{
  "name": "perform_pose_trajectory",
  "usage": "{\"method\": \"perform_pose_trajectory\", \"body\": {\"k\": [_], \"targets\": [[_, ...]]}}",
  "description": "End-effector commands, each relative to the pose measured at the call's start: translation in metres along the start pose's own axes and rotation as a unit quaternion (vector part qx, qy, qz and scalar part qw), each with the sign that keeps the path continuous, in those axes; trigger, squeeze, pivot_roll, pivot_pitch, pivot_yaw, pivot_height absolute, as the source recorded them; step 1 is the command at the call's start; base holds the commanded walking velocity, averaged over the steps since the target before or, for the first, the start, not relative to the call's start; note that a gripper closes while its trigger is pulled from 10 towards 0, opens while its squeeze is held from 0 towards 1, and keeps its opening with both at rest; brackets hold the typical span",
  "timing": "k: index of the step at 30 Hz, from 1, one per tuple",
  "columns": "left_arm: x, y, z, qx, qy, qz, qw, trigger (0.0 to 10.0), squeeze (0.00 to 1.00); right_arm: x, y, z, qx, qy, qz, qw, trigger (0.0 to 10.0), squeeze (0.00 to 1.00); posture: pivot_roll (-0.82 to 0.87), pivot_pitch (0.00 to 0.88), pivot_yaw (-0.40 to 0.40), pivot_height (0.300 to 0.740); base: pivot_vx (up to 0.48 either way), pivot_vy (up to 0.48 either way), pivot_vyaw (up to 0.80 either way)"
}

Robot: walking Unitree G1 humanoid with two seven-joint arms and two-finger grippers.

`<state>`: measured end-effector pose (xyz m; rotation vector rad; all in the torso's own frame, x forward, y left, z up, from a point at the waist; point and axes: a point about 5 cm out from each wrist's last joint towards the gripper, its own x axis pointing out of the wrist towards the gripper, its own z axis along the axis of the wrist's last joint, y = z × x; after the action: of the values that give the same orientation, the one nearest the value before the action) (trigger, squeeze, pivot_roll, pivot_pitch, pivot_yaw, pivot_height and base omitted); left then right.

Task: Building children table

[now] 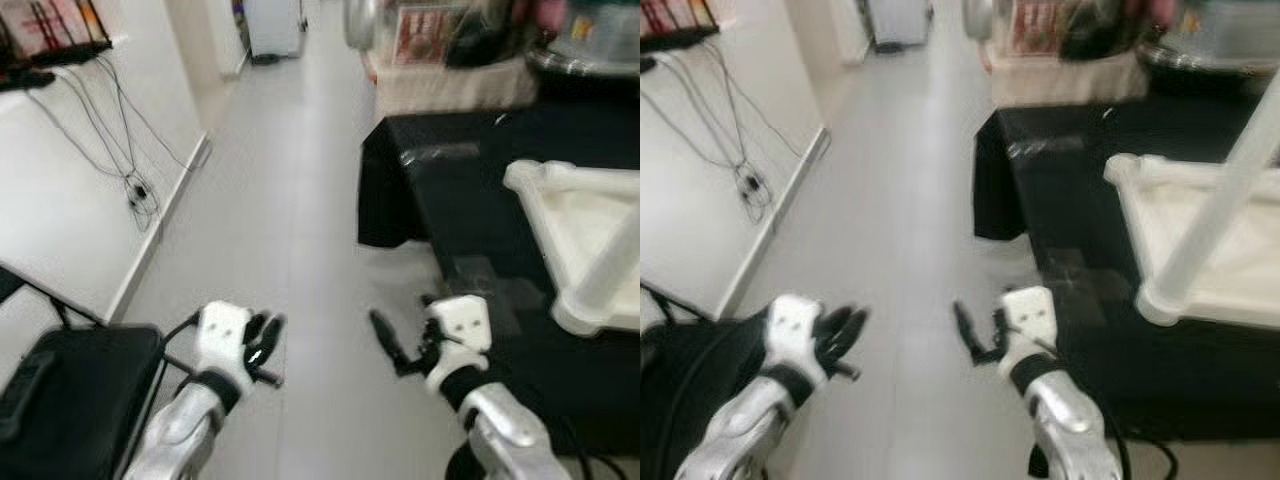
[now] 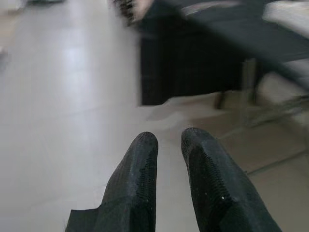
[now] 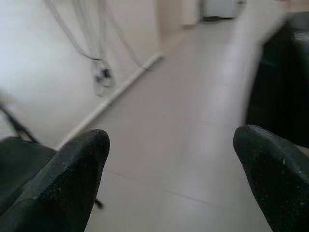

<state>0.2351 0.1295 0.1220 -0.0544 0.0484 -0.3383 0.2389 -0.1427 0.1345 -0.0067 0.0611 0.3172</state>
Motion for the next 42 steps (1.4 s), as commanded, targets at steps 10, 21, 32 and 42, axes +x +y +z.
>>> {"method": "perform_pose_trajectory", "body": {"k": [10,21,32,42], "targets": [[0.001,0.008,-0.001,0.003,0.003,0.01,1.0,10.0,0.0,0.005,0.008,-0.002,0.019,0.001,0.031,0.999,10.0,0.0,-0.06,0.072,0.032,0.74,0.385,0.0,0.0],[-0.001,0.014,0.002,0.009,0.003,0.01,1.0,10.0,0.0,0.006,0.015,-0.001,0.018,-0.004,0.046,0.999,10.0,0.0,-0.03,0.078,0.051,0.74,0.374,0.0,0.0],[0.001,0.017,0.004,0.01,0.001,0.012,1.0,10.0,0.0,0.006,0.018,0.0,0.018,-0.006,0.054,0.998,10.0,0.0,-0.02,0.081,0.05,0.74,0.374,0.0,0.0],[0.007,0.022,0.011,0.012,-0.013,0.016,1.0,10.0,0.0,0.007,0.019,0.003,0.012,-0.01,0.058,0.998,10.0,0.0,-0.03,0.083,0.042,0.74,0.381,0.0,0.0]]}}
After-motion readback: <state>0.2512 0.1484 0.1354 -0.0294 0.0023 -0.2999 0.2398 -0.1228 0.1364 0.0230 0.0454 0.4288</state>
